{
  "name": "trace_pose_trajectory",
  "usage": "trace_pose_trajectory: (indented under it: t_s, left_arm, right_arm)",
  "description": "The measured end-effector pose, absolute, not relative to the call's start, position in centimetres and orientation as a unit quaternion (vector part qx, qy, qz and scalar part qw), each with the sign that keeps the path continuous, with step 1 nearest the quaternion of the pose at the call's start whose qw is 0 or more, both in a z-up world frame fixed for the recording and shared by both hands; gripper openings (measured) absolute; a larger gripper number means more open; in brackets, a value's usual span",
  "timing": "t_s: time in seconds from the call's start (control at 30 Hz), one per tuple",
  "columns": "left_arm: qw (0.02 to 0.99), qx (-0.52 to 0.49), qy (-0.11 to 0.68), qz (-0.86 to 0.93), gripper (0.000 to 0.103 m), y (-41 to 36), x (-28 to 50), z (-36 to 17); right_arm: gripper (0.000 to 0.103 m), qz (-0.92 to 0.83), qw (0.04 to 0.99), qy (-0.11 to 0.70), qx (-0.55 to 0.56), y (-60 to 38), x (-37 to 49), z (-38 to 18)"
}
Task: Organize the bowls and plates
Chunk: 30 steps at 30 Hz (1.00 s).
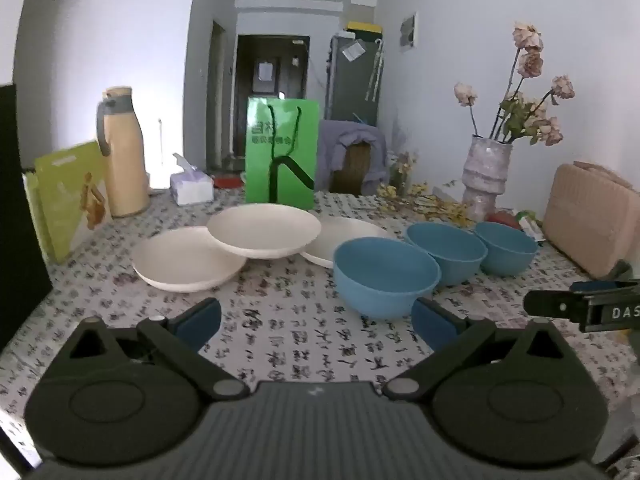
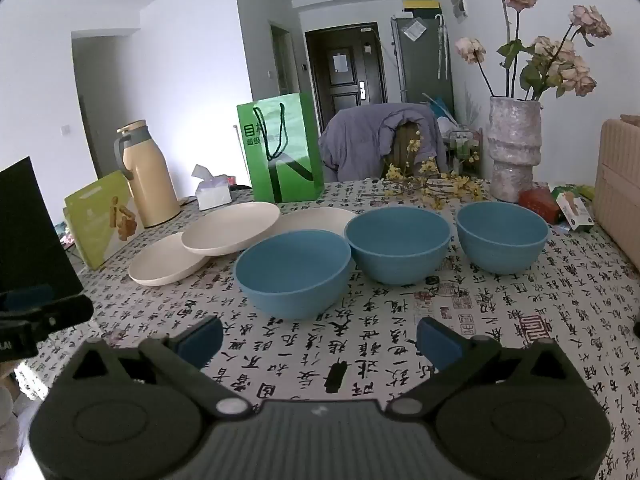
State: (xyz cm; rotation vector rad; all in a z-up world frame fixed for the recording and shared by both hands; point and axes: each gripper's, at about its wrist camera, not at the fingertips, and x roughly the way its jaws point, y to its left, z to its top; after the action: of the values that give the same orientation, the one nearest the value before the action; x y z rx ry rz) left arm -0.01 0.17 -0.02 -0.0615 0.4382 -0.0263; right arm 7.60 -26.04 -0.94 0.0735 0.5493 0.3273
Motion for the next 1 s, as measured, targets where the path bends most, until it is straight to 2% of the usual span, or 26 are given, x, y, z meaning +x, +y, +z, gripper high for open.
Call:
trace_pose_trajectory:
  t_s: [1.0]
  left_arm:
    - [0.976, -0.068, 0.207, -0.026, 0.103, 0.90, -0.09, 0.23]
  right_arm:
    - [0.103, 0.160, 0.949, 0.269, 0.035, -26.04, 7.63, -0.96]
